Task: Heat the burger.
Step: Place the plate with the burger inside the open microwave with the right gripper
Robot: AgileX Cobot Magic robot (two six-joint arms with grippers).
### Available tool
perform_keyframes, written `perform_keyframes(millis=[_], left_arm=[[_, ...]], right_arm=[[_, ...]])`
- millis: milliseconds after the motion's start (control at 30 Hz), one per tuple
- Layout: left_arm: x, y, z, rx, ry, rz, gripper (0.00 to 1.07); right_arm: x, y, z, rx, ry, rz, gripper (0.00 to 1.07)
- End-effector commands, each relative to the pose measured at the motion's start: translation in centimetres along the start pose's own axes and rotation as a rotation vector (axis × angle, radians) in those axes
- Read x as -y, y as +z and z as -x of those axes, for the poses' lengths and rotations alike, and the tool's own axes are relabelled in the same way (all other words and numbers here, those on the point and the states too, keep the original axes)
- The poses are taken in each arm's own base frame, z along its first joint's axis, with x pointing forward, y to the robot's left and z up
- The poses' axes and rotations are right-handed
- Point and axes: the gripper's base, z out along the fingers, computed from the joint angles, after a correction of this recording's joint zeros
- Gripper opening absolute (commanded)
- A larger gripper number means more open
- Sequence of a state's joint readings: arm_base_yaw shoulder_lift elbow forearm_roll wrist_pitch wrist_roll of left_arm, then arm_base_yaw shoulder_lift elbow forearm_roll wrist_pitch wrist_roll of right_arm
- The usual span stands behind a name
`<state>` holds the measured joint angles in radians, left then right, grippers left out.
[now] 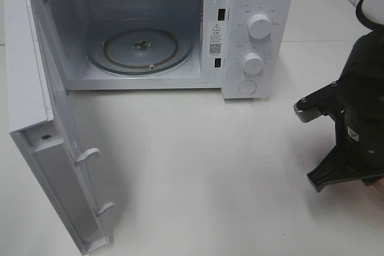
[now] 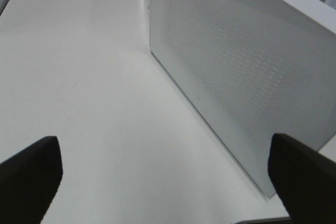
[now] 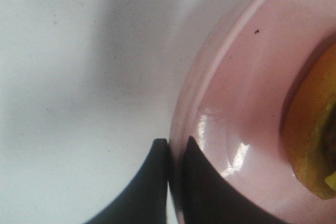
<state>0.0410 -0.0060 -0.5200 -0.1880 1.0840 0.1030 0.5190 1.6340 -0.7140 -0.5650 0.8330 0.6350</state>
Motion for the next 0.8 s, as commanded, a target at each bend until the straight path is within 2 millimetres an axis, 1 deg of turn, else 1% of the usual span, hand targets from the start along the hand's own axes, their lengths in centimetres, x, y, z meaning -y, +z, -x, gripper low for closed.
perform_keyframes(millis=[33,133,167,200,233,300,400,467,500,567,667,733,800], left_arm=[[0.0,-0.2,-0.1,0.023,0.004,-0.002,1.0],[0.0,-0.2,-0.1,0.023,0.004,-0.002,1.0],[0.0,-0.2,-0.1,0.023,0.004,-0.002,1.0],[0.0,-0.2,-0.1,0.023,0.004,-0.002,1.0],[0.0,-0.2,-0.1,0.023,0.004,-0.002,1.0],[0.0,-0.2,-0.1,0.023,0.004,-0.002,1.0],[0.0,-0.2,-0.1,0.023,0.004,-0.002,1.0],[0.0,-0.2,-0.1,0.023,0.004,-0.002,1.0],[0.0,-0.2,-0.1,0.023,0.004,-0.002,1.0],[0.0,-0.2,-0.1,0.023,0.004,-0.002,1.0],[0.0,-0.2,-0.1,0.023,0.004,-0.002,1.0],[0.0,-0.2,-0.1,0.023,0.004,-0.002,1.0],[0.0,-0.2,-0.1,0.023,0.004,-0.002,1.0]], right_arm=[[0.1,-1.1,-1.0,0.012,-0.056,-0.058,0.0],[-0.1,-1.2,-1.4,0.015,-0.065,-0.055,0.0],[-0.5,-1.3,-2.2,0.015,-0.085,-0.052,0.0],[-0.6,-1.5,-2.6,0.02,-0.099,-0.051,0.0],[-0.6,-1.5,-2.6,0.02,-0.099,-0.051,0.0],[-1.0,-2.2,-4.0,0.048,-0.139,-0.055,0.0],[-1.0,-2.4,-4.4,0.052,-0.149,-0.059,0.0],[-1.1,-3.5,-5.3,0.074,-0.19,-0.081,0.0],[-1.1,-3.5,-5.3,0.074,-0.19,-0.081,0.0],[-1.5,-4.4,-5.8,0.11,-0.223,-0.083,0.0],[-1.7,-4.7,-6.0,0.12,-0.238,-0.085,0.0],[-2.5,-5.7,-6.9,0.158,-0.293,-0.095,0.0],[-2.7,-5.8,-7.1,0.165,-0.312,-0.099,0.0]])
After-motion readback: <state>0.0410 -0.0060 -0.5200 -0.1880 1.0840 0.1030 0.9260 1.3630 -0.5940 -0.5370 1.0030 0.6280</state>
